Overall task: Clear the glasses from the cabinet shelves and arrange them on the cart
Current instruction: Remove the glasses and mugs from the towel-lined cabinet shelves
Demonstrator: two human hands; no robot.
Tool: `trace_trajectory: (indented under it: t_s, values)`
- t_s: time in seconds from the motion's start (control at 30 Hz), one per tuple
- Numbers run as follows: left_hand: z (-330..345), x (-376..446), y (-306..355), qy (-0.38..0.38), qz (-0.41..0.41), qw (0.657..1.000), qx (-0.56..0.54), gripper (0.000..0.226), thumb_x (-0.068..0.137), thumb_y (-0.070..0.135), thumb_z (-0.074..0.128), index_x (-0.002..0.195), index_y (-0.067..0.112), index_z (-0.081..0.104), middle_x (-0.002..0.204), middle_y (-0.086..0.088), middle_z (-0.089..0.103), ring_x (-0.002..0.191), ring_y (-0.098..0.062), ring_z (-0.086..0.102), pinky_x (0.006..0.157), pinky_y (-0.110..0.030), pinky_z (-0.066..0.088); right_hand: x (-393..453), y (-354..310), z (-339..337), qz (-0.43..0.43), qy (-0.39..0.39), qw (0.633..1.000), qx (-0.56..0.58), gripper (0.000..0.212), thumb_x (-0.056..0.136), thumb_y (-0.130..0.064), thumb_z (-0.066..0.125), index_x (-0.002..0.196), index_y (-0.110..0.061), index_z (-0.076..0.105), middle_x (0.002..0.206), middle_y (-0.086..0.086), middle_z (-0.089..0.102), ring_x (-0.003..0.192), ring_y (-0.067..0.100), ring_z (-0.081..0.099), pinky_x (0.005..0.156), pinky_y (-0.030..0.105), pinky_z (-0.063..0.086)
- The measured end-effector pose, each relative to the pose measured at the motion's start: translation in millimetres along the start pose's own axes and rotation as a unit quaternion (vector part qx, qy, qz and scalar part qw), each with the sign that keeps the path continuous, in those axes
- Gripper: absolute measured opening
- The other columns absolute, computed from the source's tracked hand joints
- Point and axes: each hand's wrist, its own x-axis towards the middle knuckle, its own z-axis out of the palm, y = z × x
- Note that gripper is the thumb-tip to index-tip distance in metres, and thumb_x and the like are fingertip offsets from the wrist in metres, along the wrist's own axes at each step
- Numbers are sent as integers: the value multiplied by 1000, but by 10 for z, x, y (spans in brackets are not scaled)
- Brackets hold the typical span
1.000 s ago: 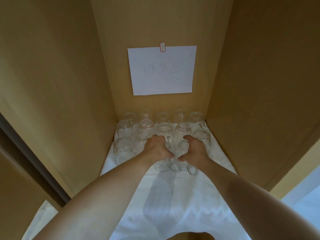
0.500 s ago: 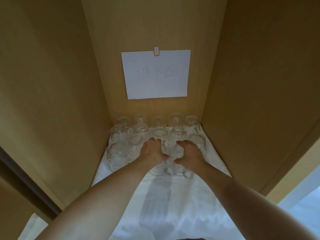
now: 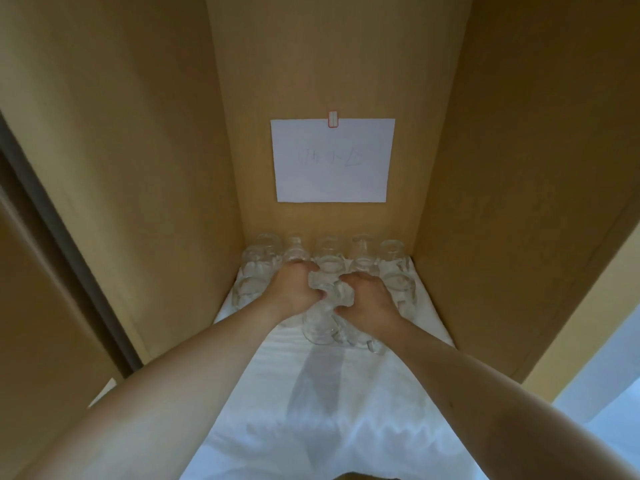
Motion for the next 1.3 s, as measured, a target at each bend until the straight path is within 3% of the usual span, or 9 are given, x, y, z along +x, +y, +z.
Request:
trace_trajectory:
  t_s: [0.1,0.27,0.37,0.5,0.7,0.9,1.03,1.17,1.3]
  values:
    - [-114,-206,-71,46,-9,998,28,59,80,34,82,134,17,63,140,-8,60,128,-26,55,98,-24,40,-37,-136,21,-29,-9,1000,0,72,82,-40,77,146,-22,51,147,4,52,136,29,46,109,40,43]
    - [-225,-640,-263,88,-35,993,66,58,80,36,79,133,18,63,137,-8,60,129,-28,53,108,-37,40,-160,-388,220,-74,-38,997,4,76,84,-43,76,150,-24,44,148,4,50,136,30,45,109,40,43]
    - [-239,-885,-381,97,-52,990,86,56,80,36,77,132,20,63,135,-6,62,129,-28,52,107,-40,40,-300,-509,373,-93,-58,994,3,78,85,-45,74,152,-26,40,151,3,46,138,31,40,111,41,40]
    - [-288,-1203,-531,88,-94,987,96,60,81,43,75,135,22,60,133,-8,62,121,-32,56,99,-36,44,-417,-712,494,-117,-82,990,9,78,84,-45,74,152,-26,40,150,3,47,138,31,40,112,42,37]
    - [-395,-1684,-752,61,-134,985,90,69,83,49,74,143,23,52,143,-4,53,131,-29,47,109,-42,38,-637,-1210,600,-142,-95,985,3,77,85,-44,73,152,-28,39,149,2,47,135,29,42,108,41,42]
    - [-581,-2117,-965,54,-109,990,66,58,83,42,75,136,24,58,134,-3,57,128,-25,49,104,-34,42,-872,-1705,699,-147,-70,987,-6,67,81,-42,76,141,-28,49,134,3,57,127,31,49,101,42,46]
    - [-753,-2497,-1201,47,-90,992,70,61,86,37,76,140,18,55,145,-6,50,138,-27,41,106,-34,34,-1126,-2030,827,-121,-72,990,-20,79,85,-41,75,153,-29,37,150,1,46,136,29,41,109,42,42]
    - [-992,-2903,-1514,31,-101,990,97,71,88,44,71,150,23,43,158,-2,35,145,-28,31,114,-43,36,-1429,-2365,996,-101,-74,992,-13,79,87,-38,75,154,-28,35,151,2,44,138,29,39,110,43,40]
    - [-1237,-3309,-1862,17,-115,987,112,70,92,46,67,152,22,41,160,-4,32,145,-30,30,115,-43,34,-1704,-2777,1202,-87,-75,993,-2,79,86,-36,75,154,-26,36,150,3,45,136,30,39,108,43,41]
